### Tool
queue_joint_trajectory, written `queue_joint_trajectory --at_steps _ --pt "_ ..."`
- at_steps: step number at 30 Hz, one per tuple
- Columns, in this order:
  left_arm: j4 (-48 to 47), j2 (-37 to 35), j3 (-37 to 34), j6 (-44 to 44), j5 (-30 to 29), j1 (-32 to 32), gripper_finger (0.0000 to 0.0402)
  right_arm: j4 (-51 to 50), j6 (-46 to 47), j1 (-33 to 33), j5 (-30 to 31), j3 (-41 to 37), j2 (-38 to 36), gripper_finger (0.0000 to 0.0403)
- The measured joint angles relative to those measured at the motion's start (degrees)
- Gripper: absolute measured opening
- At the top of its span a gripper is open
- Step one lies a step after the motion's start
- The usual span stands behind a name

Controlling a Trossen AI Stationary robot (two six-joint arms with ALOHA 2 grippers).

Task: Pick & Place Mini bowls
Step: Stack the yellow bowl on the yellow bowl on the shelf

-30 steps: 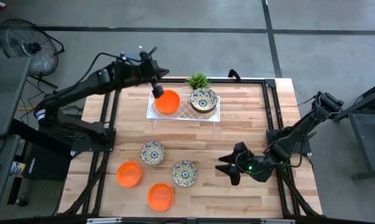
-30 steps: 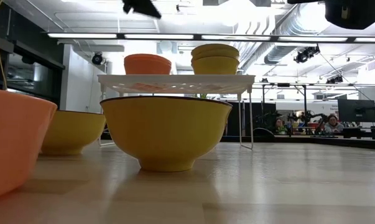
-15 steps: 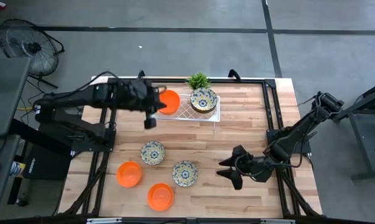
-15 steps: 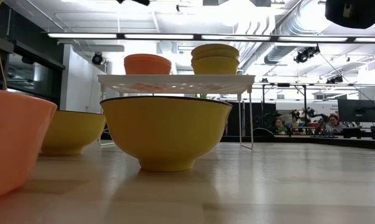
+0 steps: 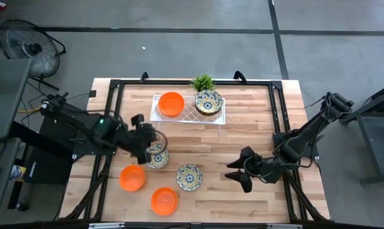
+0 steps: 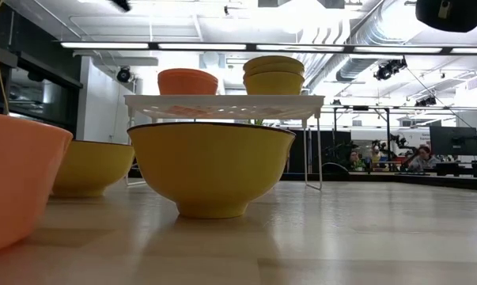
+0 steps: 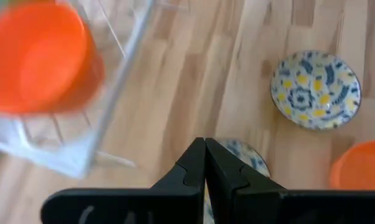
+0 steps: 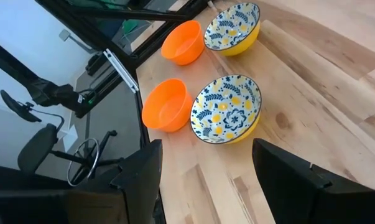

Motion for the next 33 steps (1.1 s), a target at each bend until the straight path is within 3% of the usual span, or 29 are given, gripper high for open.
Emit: queue_joint_trajectory --at_steps 5,12,17,26,33 --pt "0.03 -0.05 -7.88 -12.79 0.04 -4.02 0.0 -0.59 -1.05 0.0 0.05 0.0 -1.24 0.0236" --pt "-0.79 -0.21 -14.88 -23.9 5.43 -4.41 0.0001 -2.11 -0.25 0.02 -1.11 0.0 -1.28 0.0236" --pt "0.87 -0.98 -17.42 -23.91 11.02 -2.68 0.0031 -2.72 0.37 0.02 -2.13 0.0 -1.28 0.0236" --pt "3.01 -0.96 -20.8 -21.17 15.41 1.63 0.0162 -4.17 2.22 0.02 -2.16 0.0 -1.28 0.0236" --pt "1.31 -0.96 -20.83 -19.08 15.48 5.63 0.0187 -5.04 4.95 0.03 -2.88 0.0 -1.28 0.0236"
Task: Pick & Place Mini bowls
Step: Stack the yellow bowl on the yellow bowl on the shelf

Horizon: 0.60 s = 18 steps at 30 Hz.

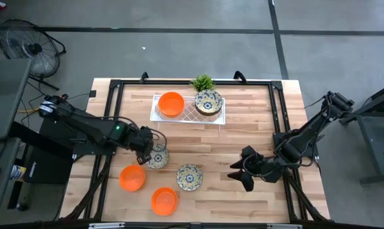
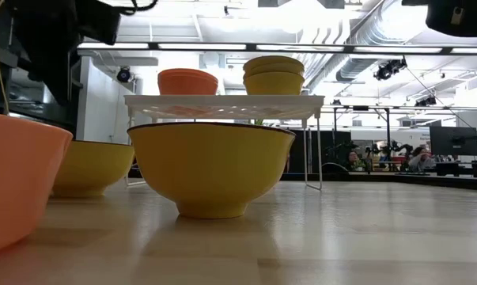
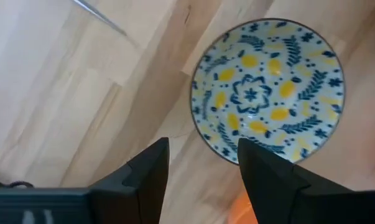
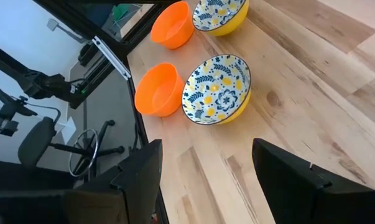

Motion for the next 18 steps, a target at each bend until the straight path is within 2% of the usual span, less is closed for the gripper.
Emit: queue_joint_trajectory --at_steps 4,8,18 --pt "0.54 0.0 -0.27 4.68 1.9 3.29 0.0188 0.07 0.3 -0.01 0.03 0.0 0.0 0.0236" --pt "4.99 0.0 -4.23 7.38 6.33 7.45 0.0188 0.16 0.71 0.02 0.61 0.0 0.0 0.0236" --pt "14.07 0.02 -11.71 9.21 12.3 12.74 0.0188 0.18 1.19 0.02 0.74 0.0 0.02 0.0236"
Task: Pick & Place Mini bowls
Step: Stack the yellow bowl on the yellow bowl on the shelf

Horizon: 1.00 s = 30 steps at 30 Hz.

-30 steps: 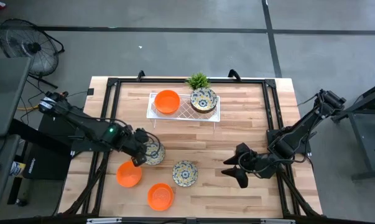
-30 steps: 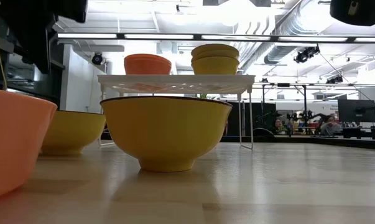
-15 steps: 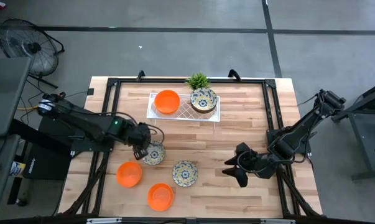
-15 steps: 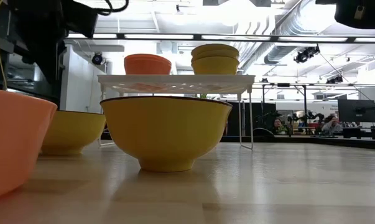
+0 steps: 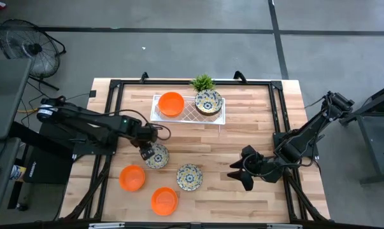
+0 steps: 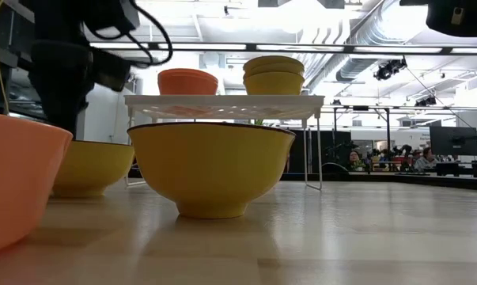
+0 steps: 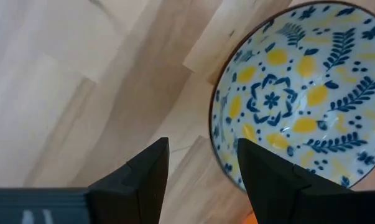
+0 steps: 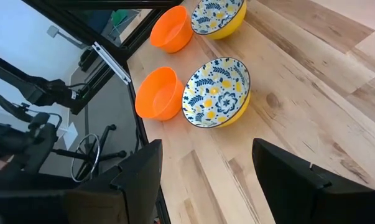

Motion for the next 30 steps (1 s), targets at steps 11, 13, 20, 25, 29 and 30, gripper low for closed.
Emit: queue_joint_trajectory --at_steps 11,13,20,25,29,30 --pt "3.17 0.57 -2.25 -0.39 3.8 1.22 0.0188 -0.04 0.39 0.0 0.29 0.0 0.02 0.0236" --pt "3.41 0.57 -2.25 -0.37 3.86 1.22 0.0188 -0.04 0.38 0.0 0.78 0.0 0.02 0.0236" --pt "9.53 0.59 -3.91 -1.78 2.79 1.22 0.0188 -0.03 0.11 0.0 2.21 0.0 0.02 0.0236" --pt "10.37 0.59 -3.98 -1.93 3.1 1.22 0.0188 -0.06 -0.04 0.0 2.31 0.0 0.02 0.0236" --pt "10.63 0.59 -3.98 -1.94 2.88 1.22 0.0184 -0.07 -0.06 0.0 2.73 0.0 0.02 0.0236" --pt "10.62 0.59 -3.98 -1.9 2.95 1.22 0.018 -0.07 -0.06 0.0 2.98 0.0 0.02 0.0236"
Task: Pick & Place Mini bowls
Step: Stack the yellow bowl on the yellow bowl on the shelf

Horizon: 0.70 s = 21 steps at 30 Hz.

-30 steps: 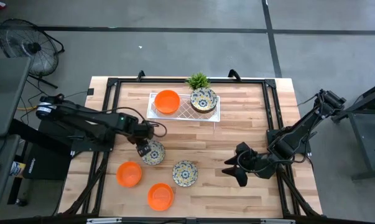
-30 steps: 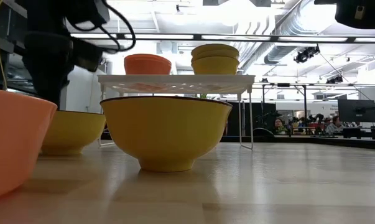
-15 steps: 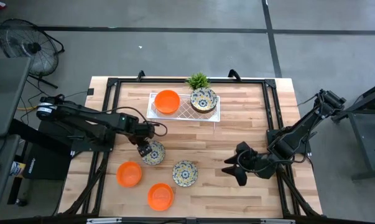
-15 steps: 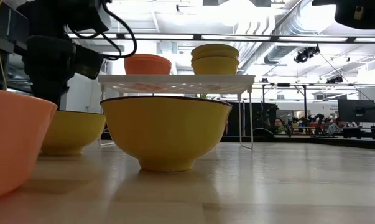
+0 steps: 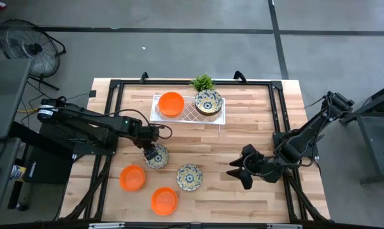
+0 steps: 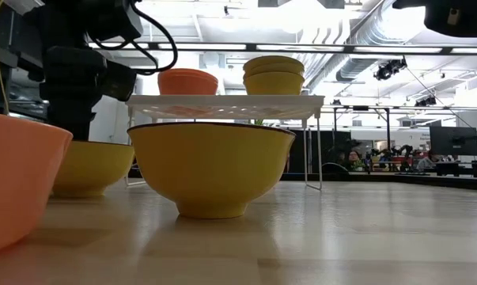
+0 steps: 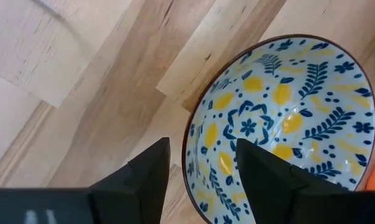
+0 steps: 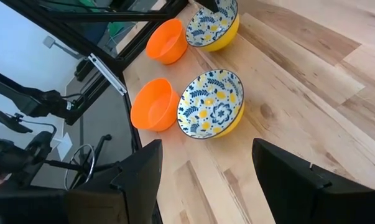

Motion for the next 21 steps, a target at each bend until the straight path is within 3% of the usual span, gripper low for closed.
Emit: queue_joint_trajectory --at_steps 10,21 --pt "0.0 0.0 0.0 0.15 0.55 0.0 0.0134 -0.05 -0.2 0.0 0.1 0.0 0.0 0.0236" --pt "-0.49 0.0 -0.02 0.13 0.78 0.0 0.0129 -0.37 -0.44 0.0 -0.96 0.0 0.0 0.0236"
